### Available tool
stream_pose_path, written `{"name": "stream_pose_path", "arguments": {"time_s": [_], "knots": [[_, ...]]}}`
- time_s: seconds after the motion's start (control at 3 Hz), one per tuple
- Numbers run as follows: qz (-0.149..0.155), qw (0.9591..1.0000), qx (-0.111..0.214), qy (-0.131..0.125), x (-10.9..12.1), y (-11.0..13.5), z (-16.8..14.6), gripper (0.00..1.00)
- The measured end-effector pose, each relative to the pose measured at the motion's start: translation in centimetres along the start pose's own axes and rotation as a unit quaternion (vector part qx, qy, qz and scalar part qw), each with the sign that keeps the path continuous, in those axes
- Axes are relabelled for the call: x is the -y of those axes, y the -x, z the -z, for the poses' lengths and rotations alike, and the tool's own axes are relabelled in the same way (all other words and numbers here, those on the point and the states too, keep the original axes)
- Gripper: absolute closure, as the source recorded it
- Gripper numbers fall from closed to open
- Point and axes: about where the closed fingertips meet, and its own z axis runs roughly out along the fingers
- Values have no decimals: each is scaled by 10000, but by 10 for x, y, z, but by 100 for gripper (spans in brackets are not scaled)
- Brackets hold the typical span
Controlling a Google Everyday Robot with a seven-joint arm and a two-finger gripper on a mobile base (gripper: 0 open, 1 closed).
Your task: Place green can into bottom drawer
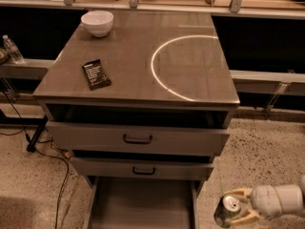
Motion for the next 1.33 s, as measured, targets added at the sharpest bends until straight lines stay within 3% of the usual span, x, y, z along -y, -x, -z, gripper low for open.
{"name": "stream_pose_path", "arguments": {"time_s": [0.33, 0.67, 1.0, 1.33], "knots": [[6, 9996, 269, -14, -11, -35, -41, 100], [6, 9996, 270, -13, -11, -35, -41, 100], [89, 9992, 393, -3, -9, -54, -57, 100], [94, 9977, 670, -59, 0, -103, -100, 100]]}}
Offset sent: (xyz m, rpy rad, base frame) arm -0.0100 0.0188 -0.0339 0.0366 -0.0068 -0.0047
